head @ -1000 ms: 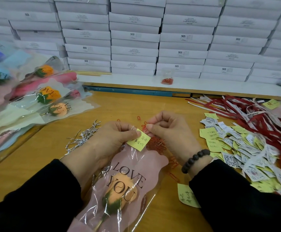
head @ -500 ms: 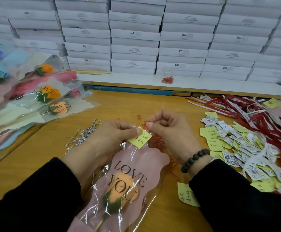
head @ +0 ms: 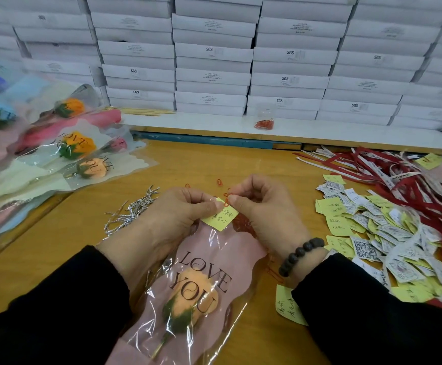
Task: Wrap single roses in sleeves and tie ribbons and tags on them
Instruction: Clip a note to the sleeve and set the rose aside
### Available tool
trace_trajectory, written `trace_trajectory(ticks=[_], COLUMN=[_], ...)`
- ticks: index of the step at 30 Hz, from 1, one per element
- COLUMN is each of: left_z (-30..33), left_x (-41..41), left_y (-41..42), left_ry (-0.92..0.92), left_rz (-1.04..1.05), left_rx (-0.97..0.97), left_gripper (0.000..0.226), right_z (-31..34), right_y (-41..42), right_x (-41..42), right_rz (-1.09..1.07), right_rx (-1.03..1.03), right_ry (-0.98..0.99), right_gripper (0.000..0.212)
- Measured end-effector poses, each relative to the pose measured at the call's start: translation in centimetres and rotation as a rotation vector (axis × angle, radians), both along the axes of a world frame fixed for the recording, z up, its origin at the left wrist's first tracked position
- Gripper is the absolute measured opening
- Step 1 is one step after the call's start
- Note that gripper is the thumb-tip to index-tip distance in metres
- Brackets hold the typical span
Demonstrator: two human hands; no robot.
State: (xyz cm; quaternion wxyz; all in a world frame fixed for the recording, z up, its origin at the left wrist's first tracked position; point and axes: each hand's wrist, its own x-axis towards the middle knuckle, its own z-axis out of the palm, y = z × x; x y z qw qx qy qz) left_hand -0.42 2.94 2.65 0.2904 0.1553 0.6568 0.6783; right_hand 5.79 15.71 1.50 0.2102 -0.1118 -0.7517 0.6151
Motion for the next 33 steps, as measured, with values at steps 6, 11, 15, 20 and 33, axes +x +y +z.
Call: trace_trajectory(ticks=[6, 11, 15, 20, 33], left_z=[0.35, 0.17, 0.01, -0.05, 0.26], left_x=[0.42, 0.17, 0.06, 0.04, -0.38], left_y=[0.03, -0.02, -0.1, -0.08, -0.52], left_ry=[-0.04, -0.038, -0.042, -0.035, -0.166], left_rz=[0.011, 0.018, 0.049, 0.067, -0.116], left_rx=[0.039, 0.016, 0.057, 0.052, 0.059], left_gripper=[0.012, 0.01, 0.011, 0.011, 0.021], right_z=[0.21, 0.22, 0.0, 0.0, 0.38], right_y=[0.09, 0.06, 0.08, 0.1, 0.64], right_x=[0.27, 0.37, 0.16, 0.11, 0.49], right_rz=[0.048, 0.059, 0.092, 0.114, 0.045], right_rx=[-0.063, -0.051, 0.002, 0.036, 0.002], right_ry=[-0.015, -0.021, -0.01, 0.011, -0.021], right_gripper=[0.006, 0.011, 0.012, 0.023, 0.018])
